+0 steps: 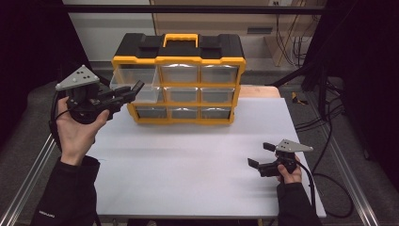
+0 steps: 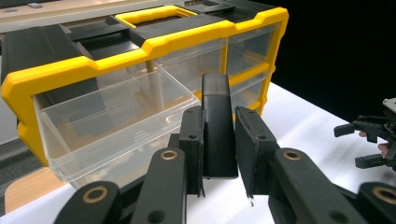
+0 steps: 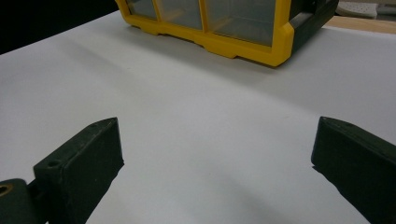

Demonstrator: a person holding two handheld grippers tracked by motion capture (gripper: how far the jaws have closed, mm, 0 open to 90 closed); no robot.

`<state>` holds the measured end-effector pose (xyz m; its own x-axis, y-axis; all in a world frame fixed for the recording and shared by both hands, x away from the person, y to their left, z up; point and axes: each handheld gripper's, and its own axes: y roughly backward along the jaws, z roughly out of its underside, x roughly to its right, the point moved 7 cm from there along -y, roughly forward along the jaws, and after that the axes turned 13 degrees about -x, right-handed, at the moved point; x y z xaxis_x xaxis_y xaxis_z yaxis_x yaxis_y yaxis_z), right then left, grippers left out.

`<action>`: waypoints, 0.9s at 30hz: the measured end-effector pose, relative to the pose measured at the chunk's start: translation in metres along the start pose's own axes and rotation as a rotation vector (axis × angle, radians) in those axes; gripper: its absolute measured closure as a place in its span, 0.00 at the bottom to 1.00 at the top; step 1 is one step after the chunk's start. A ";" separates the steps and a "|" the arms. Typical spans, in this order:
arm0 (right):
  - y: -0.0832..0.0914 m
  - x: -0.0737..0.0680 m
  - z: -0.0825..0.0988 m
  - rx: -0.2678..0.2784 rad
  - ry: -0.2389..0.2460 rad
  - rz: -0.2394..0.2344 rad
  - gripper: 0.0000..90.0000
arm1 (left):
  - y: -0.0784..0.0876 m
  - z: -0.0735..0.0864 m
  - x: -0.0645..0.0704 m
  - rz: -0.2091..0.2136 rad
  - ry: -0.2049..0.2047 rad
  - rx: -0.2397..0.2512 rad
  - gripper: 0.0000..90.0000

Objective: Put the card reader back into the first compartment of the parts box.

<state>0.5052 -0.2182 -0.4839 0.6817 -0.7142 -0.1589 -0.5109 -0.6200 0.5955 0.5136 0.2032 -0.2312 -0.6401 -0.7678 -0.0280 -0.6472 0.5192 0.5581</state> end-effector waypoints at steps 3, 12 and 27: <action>0.000 0.000 0.000 0.001 0.000 0.000 0.03 | 0.001 -0.002 -0.002 -0.005 0.003 0.001 0.81; 0.000 0.000 0.000 0.000 0.000 0.000 0.02 | -0.001 -0.005 -0.013 -0.012 0.032 -0.008 0.81; 0.000 0.000 0.000 -0.001 0.000 0.001 0.02 | -0.009 -0.012 -0.025 -0.027 0.052 -0.016 0.81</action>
<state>0.5052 -0.2183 -0.4840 0.6815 -0.7145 -0.1583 -0.5108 -0.6194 0.5962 0.5405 0.2137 -0.2254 -0.6000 -0.8000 0.0000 -0.6566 0.4925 0.5713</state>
